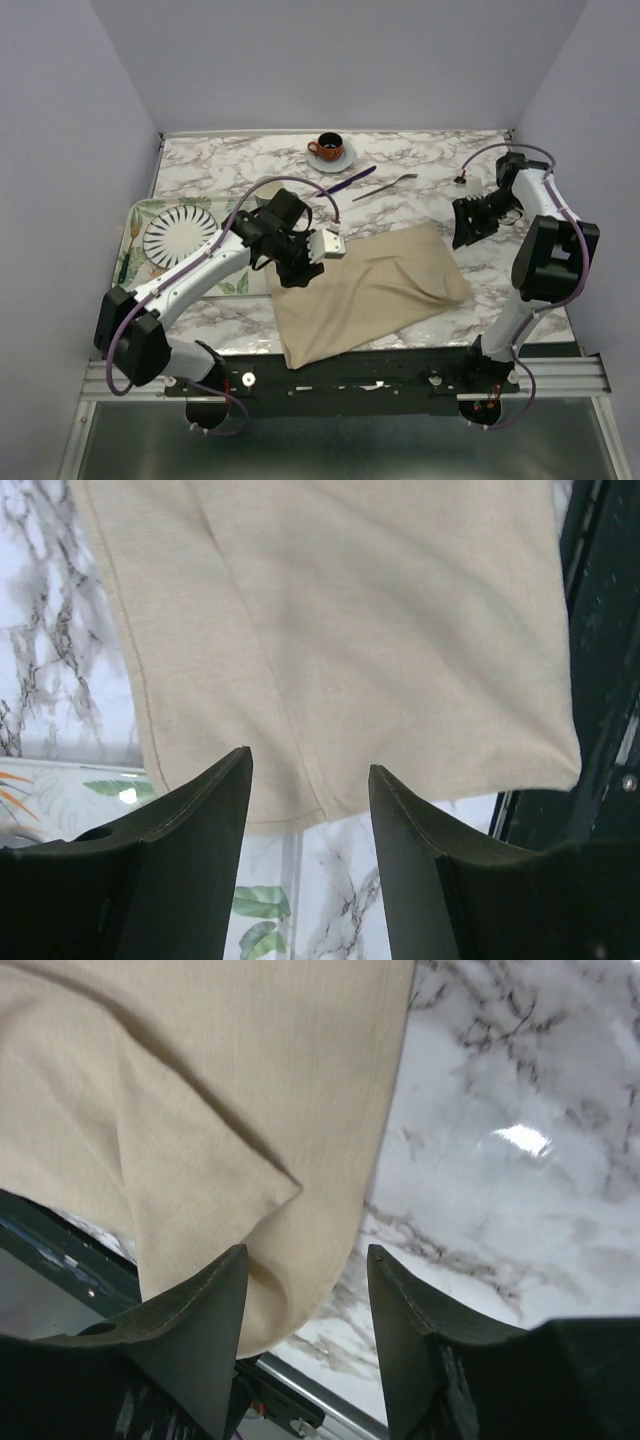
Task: Fold the napkin into a case and place the utensils inside
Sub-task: Flatten out the crumpled napkin at the center of the board.
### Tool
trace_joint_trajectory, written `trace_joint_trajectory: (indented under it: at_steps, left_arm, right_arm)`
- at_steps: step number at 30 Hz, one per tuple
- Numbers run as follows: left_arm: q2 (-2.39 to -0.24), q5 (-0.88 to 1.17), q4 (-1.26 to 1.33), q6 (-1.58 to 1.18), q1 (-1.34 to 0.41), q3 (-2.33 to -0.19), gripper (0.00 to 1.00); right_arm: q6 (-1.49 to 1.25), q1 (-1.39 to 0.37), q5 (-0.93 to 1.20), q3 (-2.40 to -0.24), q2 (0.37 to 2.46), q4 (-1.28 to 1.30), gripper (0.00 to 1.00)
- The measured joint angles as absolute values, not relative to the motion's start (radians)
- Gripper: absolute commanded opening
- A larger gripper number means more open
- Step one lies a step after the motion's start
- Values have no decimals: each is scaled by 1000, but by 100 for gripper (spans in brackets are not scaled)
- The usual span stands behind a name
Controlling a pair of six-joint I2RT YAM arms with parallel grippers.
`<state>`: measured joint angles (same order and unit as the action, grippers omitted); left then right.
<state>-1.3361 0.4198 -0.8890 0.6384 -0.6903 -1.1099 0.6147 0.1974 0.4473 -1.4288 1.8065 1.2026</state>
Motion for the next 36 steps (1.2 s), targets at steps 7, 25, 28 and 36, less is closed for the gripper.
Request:
trace_joint_trajectory:
  at_steps: [7,25,28,36]
  left_arm:
    - [-1475,445,-823,529,-587,-1153,63]
    - [-1507,440,-764,427,-536,-1150,66]
    - [-1507,440,-763,419,-534,-1150,66]
    - [-1507,440,-757,410,-530,-1150,66]
  right_arm:
    - [514,164,476,-1552,1956,1132,59]
    - [422,122,327,-1662,2085,971,65]
    - [419,110,313,-1657,2085,957,64]
    - [419,86,278,-1640,2085,934,64]
